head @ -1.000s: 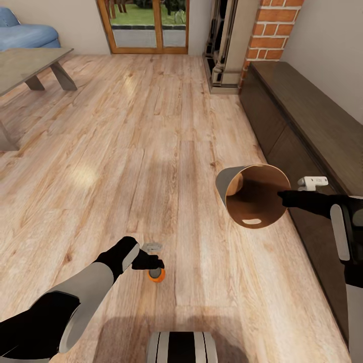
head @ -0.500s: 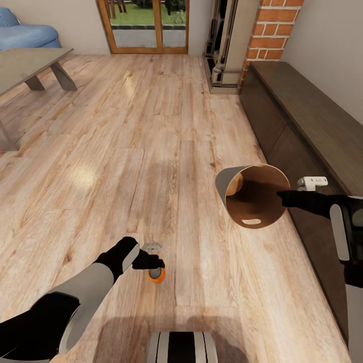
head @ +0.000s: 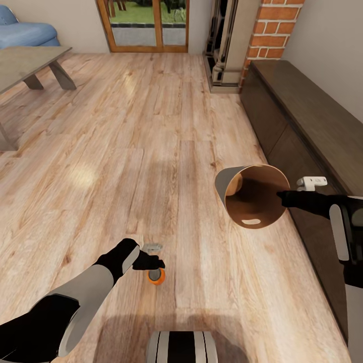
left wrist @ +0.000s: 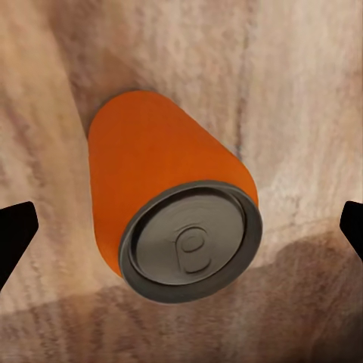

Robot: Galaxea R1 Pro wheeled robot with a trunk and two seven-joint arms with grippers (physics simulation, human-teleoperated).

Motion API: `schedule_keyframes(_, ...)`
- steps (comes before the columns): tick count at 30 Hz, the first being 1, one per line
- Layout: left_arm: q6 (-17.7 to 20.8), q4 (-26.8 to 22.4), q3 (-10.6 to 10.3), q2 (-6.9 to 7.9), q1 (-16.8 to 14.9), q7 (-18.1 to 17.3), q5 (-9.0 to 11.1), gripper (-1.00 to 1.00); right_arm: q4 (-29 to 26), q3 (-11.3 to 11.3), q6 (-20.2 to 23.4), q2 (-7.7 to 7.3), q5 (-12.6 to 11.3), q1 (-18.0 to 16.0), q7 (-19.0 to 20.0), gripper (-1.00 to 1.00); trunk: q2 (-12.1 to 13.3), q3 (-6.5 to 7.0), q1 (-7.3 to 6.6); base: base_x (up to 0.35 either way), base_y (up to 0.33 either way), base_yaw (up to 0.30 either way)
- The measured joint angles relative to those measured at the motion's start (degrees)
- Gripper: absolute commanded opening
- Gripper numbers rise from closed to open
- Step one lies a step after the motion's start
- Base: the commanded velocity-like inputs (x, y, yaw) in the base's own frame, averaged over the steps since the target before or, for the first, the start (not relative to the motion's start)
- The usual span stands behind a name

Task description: Put the three can of soda from the living room inside the tash can in the kitchen.

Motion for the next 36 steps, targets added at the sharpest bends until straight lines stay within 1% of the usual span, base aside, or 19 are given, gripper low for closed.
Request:
schedule_keyframes(26, 0.08, 0.05, 0.0, -0.02, 0.01, 0.28, -0.04, 1.0, 0.0, 0.3, -0.01, 0.15, 0.08, 0.09, 0.09, -1.0, 0.0, -2.06, 0.0, 0.0, 0.0, 0.0)
schedule_keyframes(36, 0.32, 0.06, 0.0, 0.0, 0.01, 0.26, 0.0, 1.0, 0.0, 0.39, -0.01, 0.22, 0.06, 0.09, 0.02, -1.0, 0.0, -2.19, 0.0, 0.0, 0.0, 0.0)
